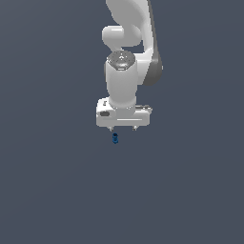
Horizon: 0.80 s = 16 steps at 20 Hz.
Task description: Pick up the object and move it to a goal position.
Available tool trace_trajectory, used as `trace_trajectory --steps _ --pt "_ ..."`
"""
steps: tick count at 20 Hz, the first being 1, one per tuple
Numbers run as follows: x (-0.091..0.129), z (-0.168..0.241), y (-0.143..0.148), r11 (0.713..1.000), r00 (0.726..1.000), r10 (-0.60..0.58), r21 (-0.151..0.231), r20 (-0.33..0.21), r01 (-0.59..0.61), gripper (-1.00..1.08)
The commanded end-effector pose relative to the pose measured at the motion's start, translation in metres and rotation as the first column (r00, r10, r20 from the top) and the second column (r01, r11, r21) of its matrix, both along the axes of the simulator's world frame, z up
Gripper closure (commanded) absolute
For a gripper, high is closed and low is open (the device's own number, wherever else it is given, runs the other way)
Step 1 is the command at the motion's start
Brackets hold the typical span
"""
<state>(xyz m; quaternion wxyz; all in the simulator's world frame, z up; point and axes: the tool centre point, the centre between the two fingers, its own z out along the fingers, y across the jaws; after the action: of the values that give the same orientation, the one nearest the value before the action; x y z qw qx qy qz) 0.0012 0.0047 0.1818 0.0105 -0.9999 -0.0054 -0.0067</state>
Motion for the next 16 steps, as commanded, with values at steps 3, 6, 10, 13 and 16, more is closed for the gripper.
trace_trajectory --steps 3,6,10,13,16 --pt "-0.001 -0.004 -0.001 1.000 1.000 -0.016 -0.001 -0.001 0.016 -0.92" --pt "-0.004 -0.011 -0.004 0.999 0.999 -0.048 -0.001 -0.003 0.048 -0.92" --pt "-0.009 -0.025 -0.011 0.994 0.994 -0.113 -0.002 -0.006 0.113 -0.92" --pt "-0.015 -0.039 -0.017 0.984 0.984 -0.178 -0.005 -0.009 0.178 -0.92" --pt "-0.023 -0.055 -0.024 0.967 0.967 -0.254 -0.009 -0.011 0.254 -0.92"
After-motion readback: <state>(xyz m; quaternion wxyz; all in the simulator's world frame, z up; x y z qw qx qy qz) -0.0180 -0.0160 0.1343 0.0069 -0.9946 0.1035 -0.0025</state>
